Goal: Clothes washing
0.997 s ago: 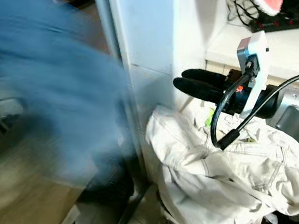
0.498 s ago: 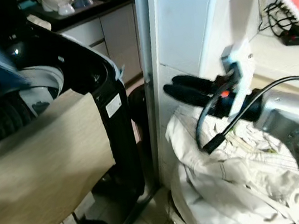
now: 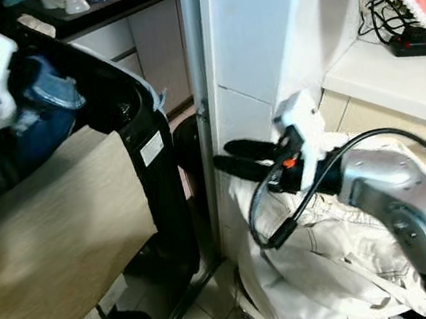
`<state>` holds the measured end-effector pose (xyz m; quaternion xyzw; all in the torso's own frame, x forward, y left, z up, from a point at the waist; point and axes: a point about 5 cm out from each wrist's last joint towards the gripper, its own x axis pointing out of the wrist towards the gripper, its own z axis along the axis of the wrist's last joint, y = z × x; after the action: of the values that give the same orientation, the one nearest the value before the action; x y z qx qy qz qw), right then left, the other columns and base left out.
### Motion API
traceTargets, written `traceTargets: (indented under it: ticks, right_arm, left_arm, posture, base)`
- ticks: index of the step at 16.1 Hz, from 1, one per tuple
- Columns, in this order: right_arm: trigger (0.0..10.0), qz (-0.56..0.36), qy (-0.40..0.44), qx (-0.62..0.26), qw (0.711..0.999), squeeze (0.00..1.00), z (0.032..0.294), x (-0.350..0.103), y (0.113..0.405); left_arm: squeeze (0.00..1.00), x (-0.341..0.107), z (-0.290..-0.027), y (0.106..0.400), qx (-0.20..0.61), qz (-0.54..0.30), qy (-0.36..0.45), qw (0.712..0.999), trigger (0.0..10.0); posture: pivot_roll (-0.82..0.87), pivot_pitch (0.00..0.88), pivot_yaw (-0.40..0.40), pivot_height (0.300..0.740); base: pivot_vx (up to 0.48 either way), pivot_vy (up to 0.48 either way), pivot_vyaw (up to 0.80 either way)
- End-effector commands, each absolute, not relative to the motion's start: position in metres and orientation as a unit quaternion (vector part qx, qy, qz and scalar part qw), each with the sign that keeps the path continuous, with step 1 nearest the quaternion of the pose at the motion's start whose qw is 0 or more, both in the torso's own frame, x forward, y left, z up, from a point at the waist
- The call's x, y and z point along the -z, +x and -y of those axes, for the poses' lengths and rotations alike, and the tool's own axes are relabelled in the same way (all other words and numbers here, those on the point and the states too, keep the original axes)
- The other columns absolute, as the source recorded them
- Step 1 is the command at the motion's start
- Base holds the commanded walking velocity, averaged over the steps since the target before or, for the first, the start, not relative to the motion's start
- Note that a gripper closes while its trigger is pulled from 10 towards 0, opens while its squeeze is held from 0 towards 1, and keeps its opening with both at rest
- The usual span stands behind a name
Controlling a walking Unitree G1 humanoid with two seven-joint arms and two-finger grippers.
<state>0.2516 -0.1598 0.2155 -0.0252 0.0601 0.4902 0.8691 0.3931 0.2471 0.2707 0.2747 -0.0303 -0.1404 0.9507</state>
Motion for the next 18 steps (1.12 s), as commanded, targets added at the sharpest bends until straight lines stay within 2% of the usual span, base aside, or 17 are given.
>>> traceTargets:
  ticks: [1, 2, 3, 4, 5, 6, 10, 13, 16, 18]
  right_arm:
    - [10.0, -0.061, -0.046, -0.493, 0.867, 0.0, 0.156, -0.215, 0.247]
    - [10.0, -0.067, -0.05, -0.493, 0.866, 0.0, 0.156, -0.213, 0.246]
    - [10.0, -0.072, -0.054, -0.493, 0.866, 0.0, 0.156, -0.211, 0.245]
    - [10.0, -0.077, -0.059, -0.492, 0.865, 0.0, 0.156, -0.21, 0.244]
    - [10.0, -0.078, -0.06, -0.492, 0.865, 0.0, 0.156, -0.209, 0.244]
    - [10.0, -0.081, -0.063, -0.489, 0.866, 0.0, 0.158, -0.208, 0.245]
    - [10.0, -0.086, -0.077, -0.472, 0.874, 0.0, 0.163, -0.207, 0.249]
    - [10.0, -0.096, -0.094, -0.424, 0.895, 0.0, 0.171, -0.201, 0.257]
    - [10.0, -0.108, -0.103, -0.379, 0.913, 0.0, 0.181, -0.196, 0.264]
    - [10.0, -0.114, -0.108, -0.377, 0.913, 0.0, 0.183, -0.194, 0.264]
  left_arm:
    - [0.0, -0.275, -0.251, 0.396, 0.122, 0.013, 0.303, 0.945, 0.0]
    - [0.0, -0.271, -0.256, 0.397, 0.108, -0.01, 0.291, 0.951, 0.0]
    - [0.0, -0.264, -0.261, 0.396, 0.103, -0.047, 0.31, 0.944, 10.0]
    - [0.0, -0.258, -0.266, 0.394, 0.11, -0.073, 0.324, 0.937, 10.0]
    - [0.31, -0.257, -0.267, 0.394, 0.109, -0.078, 0.323, 0.937, 10.0]
    - [1.0, -0.26, -0.269, 0.393, 0.105, -0.078, 0.302, 0.944, 10.0]
    - [1.0, -0.268, -0.277, 0.392, 0.09, -0.085, 0.291, 0.949, 10.0]
    - [1.0, -0.265, -0.281, 0.39, 0.089, -0.098, 0.302, 0.944, 10.0]
    - [1.0, -0.258, -0.284, 0.386, 0.108, -0.128, 0.333, 0.928, 10.0]
    - [1.0, -0.246, -0.29, 0.379, 0.15, -0.188, 0.363, 0.9, 10.0]
  posture:
    - [-0.08, 0.0, 0.052, 0.74]
    - [-0.09, 0.0, 0.056, 0.74]
    - [-0.09, 0.0, 0.056, 0.74]
    - [-0.09, 0.0, 0.056, 0.74]
    - [-0.09, 0.0, 0.056, 0.74]
    - [-0.09, 0.0, 0.056, 0.74]
    - [-0.08, 0.0, 0.051, 0.74]
    - [-0.08, 0.0, 0.054, 0.74]
    - [-0.09, 0.0, 0.059, 0.74]
    - [-0.09, 0.0, 0.063, 0.74]
  base:
    - [0.0, 0.0, 0.0]
    - [0.0, 0.0, 0.0]
    - [0.0, 0.0, 0.0]
    - [0.0, 0.0, 0.0]
    - [0.0, 0.0, 0.0]
    - [0.0, 0.0, 0.0]
    - [0.0, 0.0, 0.0]
    - [0.0, 0.0, 0.0]
    - [0.0, 0.0, 0.0]
    - [0.0, 0.0, 0.0]
